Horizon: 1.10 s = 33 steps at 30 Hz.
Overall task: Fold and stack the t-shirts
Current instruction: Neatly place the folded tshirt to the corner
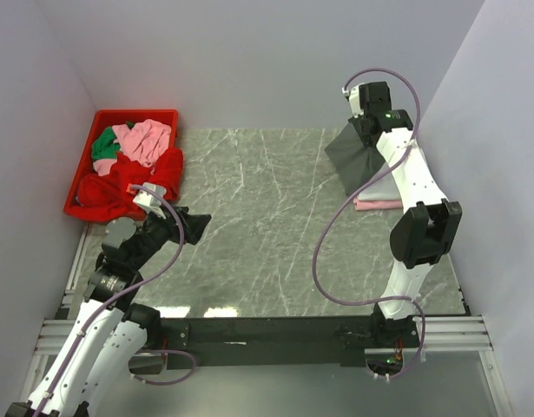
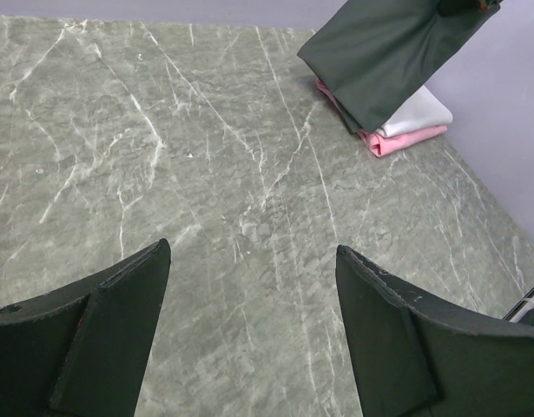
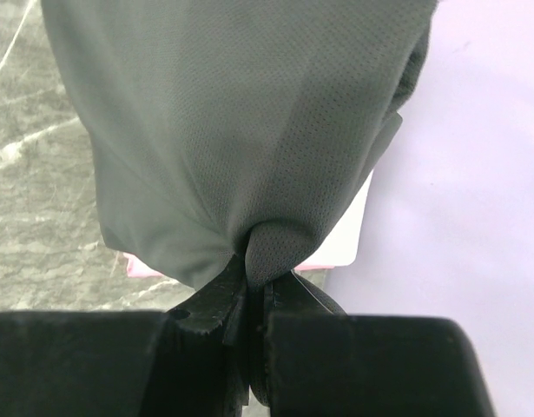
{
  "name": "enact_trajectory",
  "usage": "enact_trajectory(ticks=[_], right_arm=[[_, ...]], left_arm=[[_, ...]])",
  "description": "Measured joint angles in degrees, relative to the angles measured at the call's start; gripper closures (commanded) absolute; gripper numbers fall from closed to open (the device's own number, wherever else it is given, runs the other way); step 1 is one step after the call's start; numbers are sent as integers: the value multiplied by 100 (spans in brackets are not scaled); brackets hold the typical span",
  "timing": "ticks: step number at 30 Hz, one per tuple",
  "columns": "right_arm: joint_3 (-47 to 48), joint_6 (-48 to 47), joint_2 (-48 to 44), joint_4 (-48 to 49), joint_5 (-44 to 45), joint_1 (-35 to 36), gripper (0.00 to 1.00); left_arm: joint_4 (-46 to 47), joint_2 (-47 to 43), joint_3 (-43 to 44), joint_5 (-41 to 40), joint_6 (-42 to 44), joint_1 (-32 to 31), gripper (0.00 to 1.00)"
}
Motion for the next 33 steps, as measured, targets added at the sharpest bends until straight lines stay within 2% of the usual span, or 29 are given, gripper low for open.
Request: enact_trajectory(ticks=[23, 33], right_arm=[[151, -122, -15, 20, -83, -577, 100], [48, -232, 382, 247, -210, -844, 100]], left_arm=[[-2, 0, 0, -2, 2, 0, 18], [-20, 39, 0, -2, 7, 0, 18]])
